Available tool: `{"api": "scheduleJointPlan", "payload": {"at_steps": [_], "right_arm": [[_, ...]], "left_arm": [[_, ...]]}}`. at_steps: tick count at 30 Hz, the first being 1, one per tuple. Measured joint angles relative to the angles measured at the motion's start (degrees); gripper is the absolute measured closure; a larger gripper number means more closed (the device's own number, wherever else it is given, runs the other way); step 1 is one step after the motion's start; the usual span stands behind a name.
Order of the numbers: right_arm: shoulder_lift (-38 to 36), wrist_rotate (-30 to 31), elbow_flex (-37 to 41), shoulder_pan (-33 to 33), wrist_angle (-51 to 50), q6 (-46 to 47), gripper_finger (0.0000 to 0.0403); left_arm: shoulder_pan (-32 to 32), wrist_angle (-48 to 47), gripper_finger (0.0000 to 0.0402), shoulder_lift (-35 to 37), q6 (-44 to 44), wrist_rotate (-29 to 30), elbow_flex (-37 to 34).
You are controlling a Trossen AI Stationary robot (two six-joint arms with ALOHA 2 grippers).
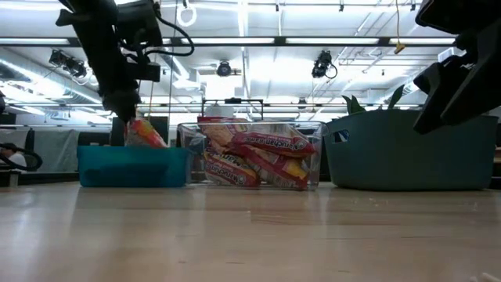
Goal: Sort Maruchan noodles
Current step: Put the orange noodle pack into the left blue bin, then return to Home Position
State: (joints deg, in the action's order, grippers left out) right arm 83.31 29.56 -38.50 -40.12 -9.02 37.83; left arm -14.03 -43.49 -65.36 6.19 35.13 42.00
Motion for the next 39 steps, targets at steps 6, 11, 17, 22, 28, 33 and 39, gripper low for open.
{"api": "scheduleJointPlan", "payload": {"at_steps": [6,11,17,22,28,33,39], "right_arm": [[0.00,-2.32,0.00,1.45,0.00,-1.12,0.0207],[0.00,-5.28,0.00,2.16,-0.02,-2.49,0.0207],[-1.37,-6.28,0.00,2.84,-0.85,-2.99,0.0207],[-5.62,-4.94,1.17,2.60,-1.09,-4.76,0.0207],[-15.43,-5.29,11.67,4.74,13.04,-9.30,0.0227],[-25.26,-6.31,23.38,10.48,28.71,-11.41,0.0249],[-37.29,-9.46,31.32,18.29,34.99,-13.34,0.0272]], "left_arm": [[2.21,-0.97,0.0321,0.00,-1.12,-5.02,0.00],[3.05,-4.35,0.0242,0.26,-1.30,-11.75,0.99],[2.96,-13.44,0.0215,0.55,1.85,-14.01,7.54],[3.08,-10.45,0.0215,2.94,1.76,-19.79,10.20],[4.68,12.60,0.0232,11.43,0.70,-30.30,0.53],[5.74,30.81,0.0250,18.61,2.50,-33.90,-9.00],[5.53,50.47,0.0260,25.46,4.12,-35.45,-20.75]]}}
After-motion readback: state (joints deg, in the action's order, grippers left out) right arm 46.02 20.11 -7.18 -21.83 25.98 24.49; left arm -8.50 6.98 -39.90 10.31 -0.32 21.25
